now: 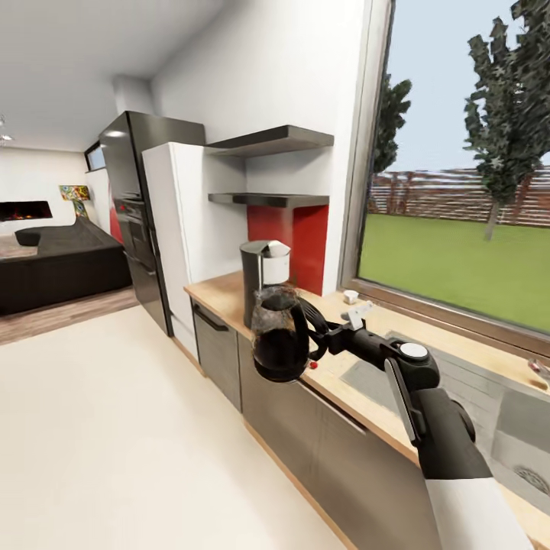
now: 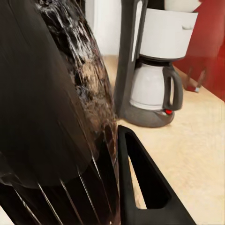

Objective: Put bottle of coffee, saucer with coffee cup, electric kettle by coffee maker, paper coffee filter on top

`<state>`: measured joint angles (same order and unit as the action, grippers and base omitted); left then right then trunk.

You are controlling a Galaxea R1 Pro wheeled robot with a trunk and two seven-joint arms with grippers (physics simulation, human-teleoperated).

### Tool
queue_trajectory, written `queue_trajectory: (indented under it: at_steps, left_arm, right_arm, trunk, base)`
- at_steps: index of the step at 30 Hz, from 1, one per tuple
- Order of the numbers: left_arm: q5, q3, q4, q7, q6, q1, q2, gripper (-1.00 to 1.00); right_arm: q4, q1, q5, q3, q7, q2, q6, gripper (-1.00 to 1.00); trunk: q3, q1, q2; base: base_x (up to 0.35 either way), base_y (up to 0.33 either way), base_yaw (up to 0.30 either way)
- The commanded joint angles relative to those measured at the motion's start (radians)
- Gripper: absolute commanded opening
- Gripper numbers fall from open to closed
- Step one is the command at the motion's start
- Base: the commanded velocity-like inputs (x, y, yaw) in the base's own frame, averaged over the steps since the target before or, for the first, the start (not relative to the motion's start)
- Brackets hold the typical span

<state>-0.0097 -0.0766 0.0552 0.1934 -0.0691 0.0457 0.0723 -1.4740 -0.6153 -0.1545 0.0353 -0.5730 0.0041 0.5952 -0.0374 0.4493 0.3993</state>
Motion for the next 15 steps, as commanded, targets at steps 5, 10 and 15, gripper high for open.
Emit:
queue_trajectory:
  at_steps: [5,10,15]
  left_arm:
    - [-0.001,-0.007,-0.002,0.0,-0.004,0.001,0.0,1.0]
    - [-0.001,-0.006,-0.002,0.0,-0.004,0.001,0.0,1.0]
    - [-0.001,-0.008,-0.002,0.0,-0.004,0.001,0.001,1.0]
  right_arm:
    - [-0.002,-0.001,-0.005,0.0,-0.008,0.001,0.003,-1.0]
    - [-0.002,0.0,-0.005,0.0,-0.008,0.001,0.003,-1.0]
    - [-0.002,0.0,-0.006,0.0,-0.008,0.001,0.003,-1.0]
  trunk:
    - [-0.002,0.001,0.001]
    - [-0.004,0.001,0.001]
    - [-0.006,0.001,0.001]
  base:
    - [0.237,0.245,0.27]
    - [0.232,0.268,0.27]
    - [0.232,0.271,0.27]
